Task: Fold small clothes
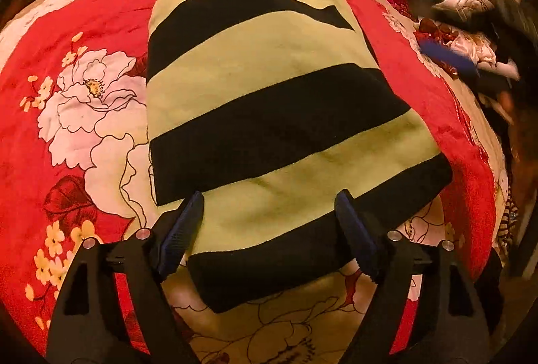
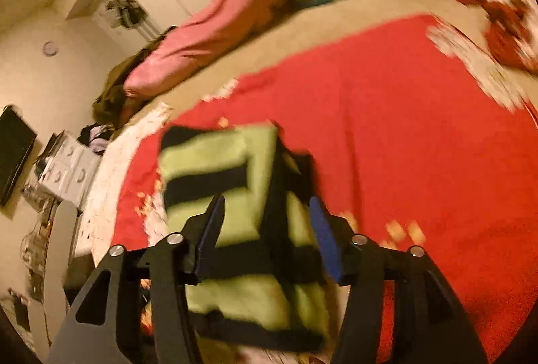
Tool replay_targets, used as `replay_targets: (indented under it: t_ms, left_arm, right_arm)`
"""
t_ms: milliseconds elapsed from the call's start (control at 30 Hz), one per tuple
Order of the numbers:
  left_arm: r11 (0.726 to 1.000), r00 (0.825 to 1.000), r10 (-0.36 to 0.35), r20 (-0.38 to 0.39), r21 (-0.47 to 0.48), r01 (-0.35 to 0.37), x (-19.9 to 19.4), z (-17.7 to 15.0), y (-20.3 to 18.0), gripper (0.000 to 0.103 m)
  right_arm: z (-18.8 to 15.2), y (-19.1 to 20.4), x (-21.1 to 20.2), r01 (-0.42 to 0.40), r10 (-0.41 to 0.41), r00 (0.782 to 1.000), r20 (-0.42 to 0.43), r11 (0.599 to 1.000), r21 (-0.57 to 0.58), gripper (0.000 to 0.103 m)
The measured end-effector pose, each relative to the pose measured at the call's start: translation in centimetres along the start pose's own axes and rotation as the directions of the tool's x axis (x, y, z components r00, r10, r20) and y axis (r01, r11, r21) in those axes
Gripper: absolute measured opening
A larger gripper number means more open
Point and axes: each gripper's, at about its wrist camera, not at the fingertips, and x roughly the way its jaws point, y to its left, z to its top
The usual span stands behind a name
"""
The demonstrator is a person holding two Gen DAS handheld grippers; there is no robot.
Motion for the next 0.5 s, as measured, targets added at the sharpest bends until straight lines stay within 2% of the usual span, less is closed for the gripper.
replay_targets:
  t_ms: [200,233,300,333,400,433,467,500]
  left_arm:
    - [1.000,1.000,-0.008,0.003,0.005,0.008,-0.5,-0.4,0.0,0.072]
    - [1.000,1.000,-0.009,0.005,0.006,0.009,-0.6,-0.4,-0.1,0.072]
    - [1.000,1.000,-0.016,0.014,0.000,0.016,-0.9,-0.7,-0.1,0.072]
    - [1.000,0.999,-0.020,0.026,-0.007,0.020,-1.1,-0.8,0.0,0.072]
    - [0.999,0.998,-0.034,0.048,-0.025,0.035,-1.4,-1.0,0.1,0.072]
    - [0.999,0.998,-0.034,0.053,-0.030,0.035,-1.5,-1.2,0.3,0.072]
    - [0.999,0.998,-0.032,0.057,-0.034,0.034,-1.6,-1.3,0.3,0.072]
    - [0.999,0.998,-0.034,0.058,-0.034,0.036,-1.7,-1.4,0.3,0.072]
  right_arm:
    - [3.1,-0.2,6.2,0.152,-0.153,0.986,-0.068,0.988,-0.020,0.073]
    - [3.1,-0.4,6.6,0.147,-0.147,0.987,-0.071,0.989,-0.009,0.073]
    - [3.4,-0.7,7.9,0.077,-0.072,0.992,-0.107,0.996,0.043,0.071]
    - [3.4,-1.2,8.6,0.034,-0.022,0.991,-0.132,0.996,0.083,0.066]
    - [3.2,-1.3,9.0,0.048,-0.038,0.988,-0.149,0.996,0.069,0.032]
    - [3.1,-1.0,8.8,0.047,-0.041,0.989,-0.145,0.998,0.036,0.023]
    - [3.1,-0.7,8.1,0.004,-0.004,0.992,-0.122,1.000,-0.005,0.007]
    - [3.1,-0.6,7.4,-0.016,0.015,0.994,-0.104,1.000,-0.009,0.007]
